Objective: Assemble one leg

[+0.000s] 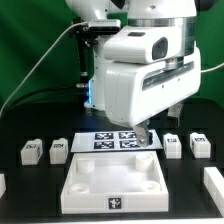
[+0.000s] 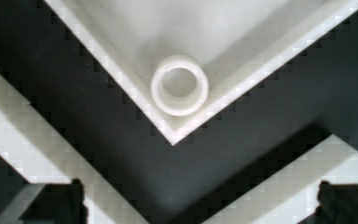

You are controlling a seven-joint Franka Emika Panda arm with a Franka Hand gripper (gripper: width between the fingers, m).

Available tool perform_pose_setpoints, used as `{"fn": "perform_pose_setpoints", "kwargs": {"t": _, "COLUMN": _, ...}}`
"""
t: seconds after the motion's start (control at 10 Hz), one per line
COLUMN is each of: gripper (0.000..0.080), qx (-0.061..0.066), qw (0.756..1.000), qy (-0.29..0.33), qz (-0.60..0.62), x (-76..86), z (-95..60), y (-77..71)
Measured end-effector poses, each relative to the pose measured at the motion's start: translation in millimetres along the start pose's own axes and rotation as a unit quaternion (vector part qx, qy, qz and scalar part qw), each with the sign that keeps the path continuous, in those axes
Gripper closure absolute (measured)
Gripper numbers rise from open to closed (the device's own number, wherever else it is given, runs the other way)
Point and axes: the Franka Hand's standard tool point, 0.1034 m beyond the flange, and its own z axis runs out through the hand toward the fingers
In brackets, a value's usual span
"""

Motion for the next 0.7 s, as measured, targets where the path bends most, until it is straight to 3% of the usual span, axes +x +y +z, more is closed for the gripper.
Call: {"fn": "perform_pose_setpoints", "kwargs": {"t": 0.7, "gripper": 0.015, "qx": 0.0, "qw": 1.0, "qy": 0.0, "qz": -0.014, "x": -0.1, "z": 0.1, "y": 0.0}}
